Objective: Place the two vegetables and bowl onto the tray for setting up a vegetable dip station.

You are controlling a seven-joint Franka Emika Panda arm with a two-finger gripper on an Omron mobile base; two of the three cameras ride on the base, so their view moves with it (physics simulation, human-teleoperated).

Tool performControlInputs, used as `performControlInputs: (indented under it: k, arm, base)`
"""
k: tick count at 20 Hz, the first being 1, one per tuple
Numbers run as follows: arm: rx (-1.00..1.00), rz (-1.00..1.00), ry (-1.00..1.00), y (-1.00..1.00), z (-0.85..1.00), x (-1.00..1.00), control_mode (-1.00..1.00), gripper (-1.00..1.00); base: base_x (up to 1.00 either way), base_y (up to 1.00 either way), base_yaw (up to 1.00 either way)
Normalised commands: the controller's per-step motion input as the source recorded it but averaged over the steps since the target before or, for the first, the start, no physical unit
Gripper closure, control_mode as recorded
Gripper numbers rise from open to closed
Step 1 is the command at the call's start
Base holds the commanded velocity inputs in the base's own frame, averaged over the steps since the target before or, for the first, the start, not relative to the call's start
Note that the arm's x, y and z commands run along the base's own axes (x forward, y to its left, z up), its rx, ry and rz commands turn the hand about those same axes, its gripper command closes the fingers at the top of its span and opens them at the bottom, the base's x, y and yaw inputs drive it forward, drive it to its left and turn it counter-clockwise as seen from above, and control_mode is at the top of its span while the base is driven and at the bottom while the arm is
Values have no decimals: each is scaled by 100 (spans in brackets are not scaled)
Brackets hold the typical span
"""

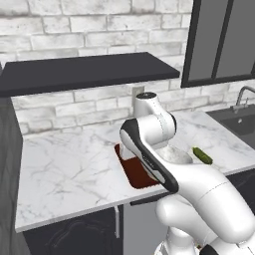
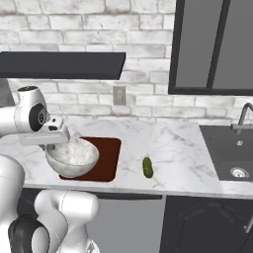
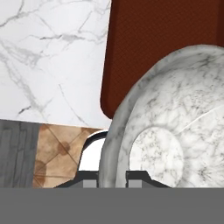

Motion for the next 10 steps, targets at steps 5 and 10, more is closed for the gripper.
performControlInputs:
  k: [5, 10]
  arm:
    - [0, 0, 0, 0, 0, 0, 100, 100]
    - [0, 0, 0, 0, 0, 0, 100, 100]
  base:
    - [26, 18, 12]
    - [26, 16, 12]
